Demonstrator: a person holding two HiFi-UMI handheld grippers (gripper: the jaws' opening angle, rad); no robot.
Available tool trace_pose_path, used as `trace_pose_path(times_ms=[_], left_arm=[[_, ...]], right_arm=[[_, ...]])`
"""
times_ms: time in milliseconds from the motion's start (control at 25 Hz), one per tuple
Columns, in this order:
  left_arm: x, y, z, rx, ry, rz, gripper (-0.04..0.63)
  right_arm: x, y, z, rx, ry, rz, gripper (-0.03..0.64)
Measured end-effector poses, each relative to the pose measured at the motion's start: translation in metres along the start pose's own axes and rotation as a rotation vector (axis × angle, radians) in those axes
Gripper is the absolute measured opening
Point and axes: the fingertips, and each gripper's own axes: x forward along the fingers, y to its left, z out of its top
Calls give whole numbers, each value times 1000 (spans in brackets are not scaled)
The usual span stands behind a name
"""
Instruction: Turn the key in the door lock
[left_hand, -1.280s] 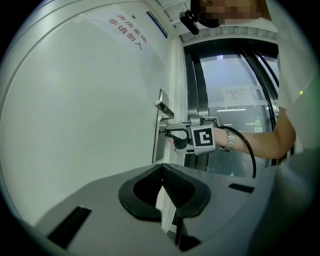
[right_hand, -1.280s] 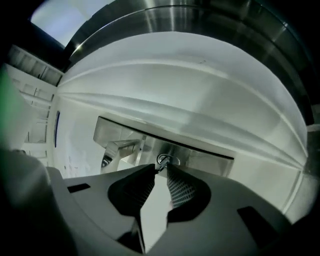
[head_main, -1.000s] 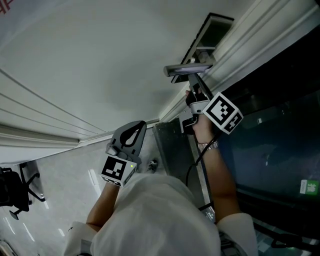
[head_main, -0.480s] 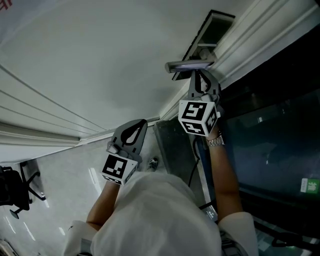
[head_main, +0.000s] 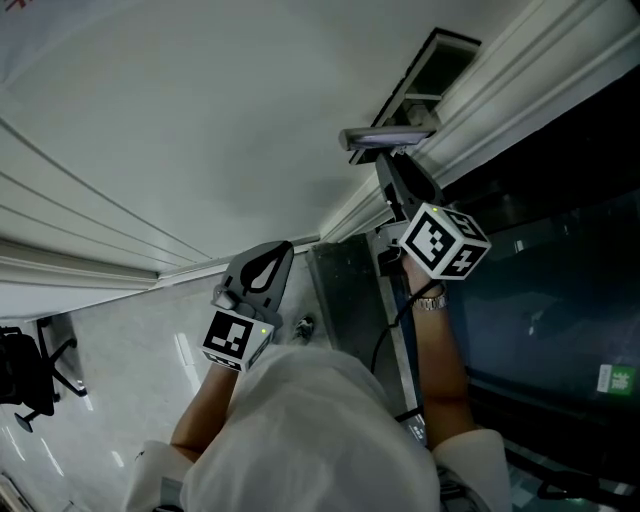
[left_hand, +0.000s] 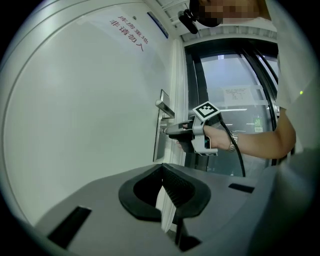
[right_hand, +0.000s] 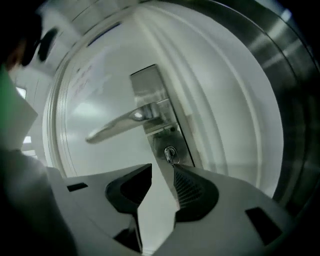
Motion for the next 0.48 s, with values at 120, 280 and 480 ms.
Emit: trace_pose_path(times_ms=[120,280,480], left_arm=[[0,0,4,-1,-5,2,6],[4,-1,3,-3,-4,-4,6],[7,0,1,-3,1,-9,6]], right_arm=[[0,-6,1,342,-7,84,112],[-1,-14,-12,697,-22,174,112],[-6,0,-10,1201,-113,409,112]])
